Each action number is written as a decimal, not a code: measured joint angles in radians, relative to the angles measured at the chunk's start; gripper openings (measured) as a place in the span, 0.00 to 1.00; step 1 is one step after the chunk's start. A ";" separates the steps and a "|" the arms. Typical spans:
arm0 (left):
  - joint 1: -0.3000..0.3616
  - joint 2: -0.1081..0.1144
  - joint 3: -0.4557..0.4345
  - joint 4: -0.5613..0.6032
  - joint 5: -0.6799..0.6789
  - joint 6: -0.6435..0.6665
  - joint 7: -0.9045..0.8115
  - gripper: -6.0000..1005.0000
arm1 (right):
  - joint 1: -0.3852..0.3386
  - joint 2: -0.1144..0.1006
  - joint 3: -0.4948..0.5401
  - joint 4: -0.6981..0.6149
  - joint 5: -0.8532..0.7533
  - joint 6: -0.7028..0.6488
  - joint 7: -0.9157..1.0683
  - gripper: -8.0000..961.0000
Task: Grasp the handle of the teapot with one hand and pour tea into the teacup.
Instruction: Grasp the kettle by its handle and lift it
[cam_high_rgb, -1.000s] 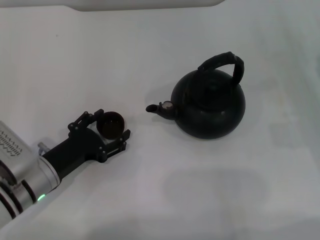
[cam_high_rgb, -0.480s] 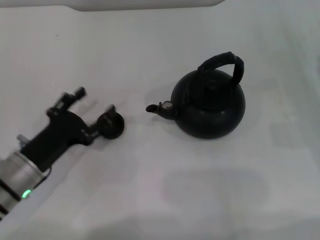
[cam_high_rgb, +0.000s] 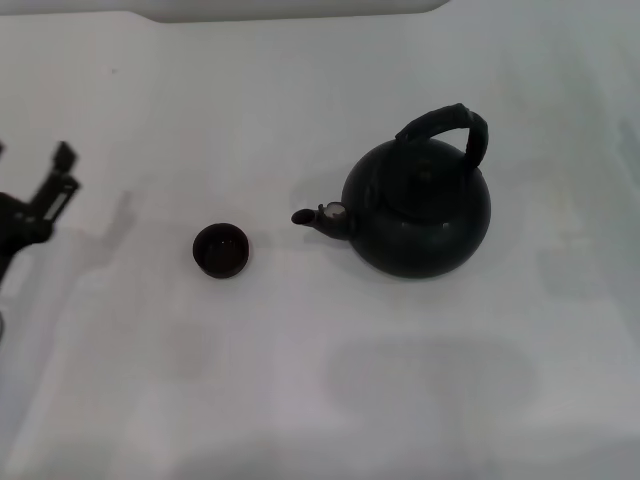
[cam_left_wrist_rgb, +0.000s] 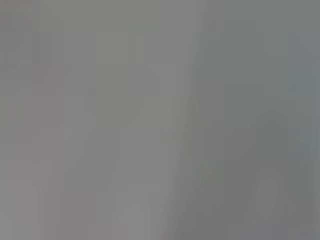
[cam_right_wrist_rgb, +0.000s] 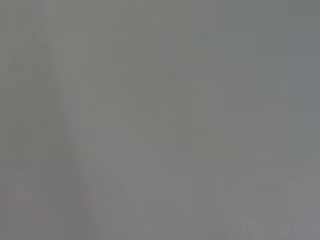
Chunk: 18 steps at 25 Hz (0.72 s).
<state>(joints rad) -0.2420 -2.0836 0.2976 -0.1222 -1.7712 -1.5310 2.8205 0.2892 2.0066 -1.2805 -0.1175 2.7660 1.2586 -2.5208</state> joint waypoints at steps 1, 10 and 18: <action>0.006 0.000 0.000 0.001 -0.031 0.000 -0.001 0.88 | -0.004 -0.002 -0.003 0.000 -0.003 0.002 0.022 0.67; 0.042 0.002 0.000 0.002 -0.304 -0.026 -0.003 0.88 | -0.073 -0.038 -0.027 -0.069 -0.266 0.102 0.075 0.66; 0.048 0.004 0.000 0.001 -0.453 -0.018 -0.004 0.88 | -0.102 -0.004 -0.027 -0.127 -0.404 0.130 0.048 0.66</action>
<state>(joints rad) -0.1939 -2.0796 0.2975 -0.1213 -2.2242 -1.5485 2.8164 0.1875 2.0027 -1.3073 -0.2449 2.3621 1.3888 -2.4733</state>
